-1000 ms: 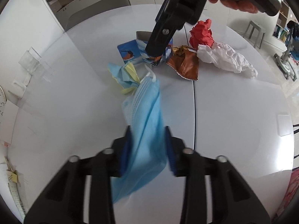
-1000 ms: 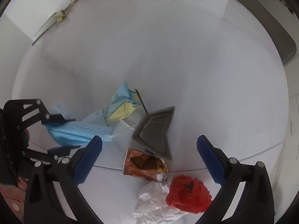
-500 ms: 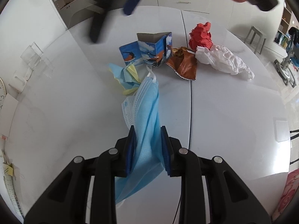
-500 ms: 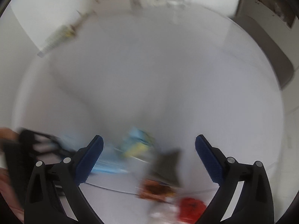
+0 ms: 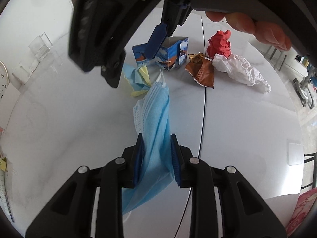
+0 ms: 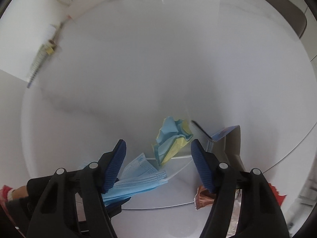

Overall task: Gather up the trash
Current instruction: 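Grasp the blue face mask with the left gripper while the right gripper grasps the yellow-blue paper, then carry mask and yellow-blue paper to the wastebasket and release both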

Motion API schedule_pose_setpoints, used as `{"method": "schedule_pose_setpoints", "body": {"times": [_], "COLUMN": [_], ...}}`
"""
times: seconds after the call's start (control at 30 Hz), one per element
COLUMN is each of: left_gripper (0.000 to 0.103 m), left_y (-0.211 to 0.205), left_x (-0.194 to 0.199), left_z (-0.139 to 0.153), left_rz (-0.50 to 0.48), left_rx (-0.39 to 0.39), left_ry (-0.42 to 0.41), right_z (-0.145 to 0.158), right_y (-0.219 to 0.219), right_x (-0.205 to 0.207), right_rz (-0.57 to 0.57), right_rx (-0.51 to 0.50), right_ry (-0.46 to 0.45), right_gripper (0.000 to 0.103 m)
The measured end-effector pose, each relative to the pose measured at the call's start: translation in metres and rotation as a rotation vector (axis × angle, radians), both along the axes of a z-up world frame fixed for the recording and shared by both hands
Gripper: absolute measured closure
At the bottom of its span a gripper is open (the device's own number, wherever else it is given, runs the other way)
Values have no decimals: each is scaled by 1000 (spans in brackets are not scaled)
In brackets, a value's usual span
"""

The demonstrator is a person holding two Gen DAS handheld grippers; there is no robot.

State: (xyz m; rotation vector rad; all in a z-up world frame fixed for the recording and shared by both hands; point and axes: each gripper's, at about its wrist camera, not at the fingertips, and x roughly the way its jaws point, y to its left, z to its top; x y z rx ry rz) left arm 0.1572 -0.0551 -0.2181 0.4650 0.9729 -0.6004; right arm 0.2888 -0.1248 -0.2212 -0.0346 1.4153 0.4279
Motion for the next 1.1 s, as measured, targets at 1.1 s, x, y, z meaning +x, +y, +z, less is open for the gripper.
{"method": "schedule_pose_setpoints", "body": {"times": [1.1], "left_gripper": [91], "left_y": [57], "left_x": [-41], "left_z": [69], "left_rz": [158], "left_rx": [-137], "left_ry": [-98], "right_z": [74], "right_y": [3], "right_x": [-26], "right_rz": [-148], "right_rx": [206], "right_ry": [-176], "right_gripper": [69]}}
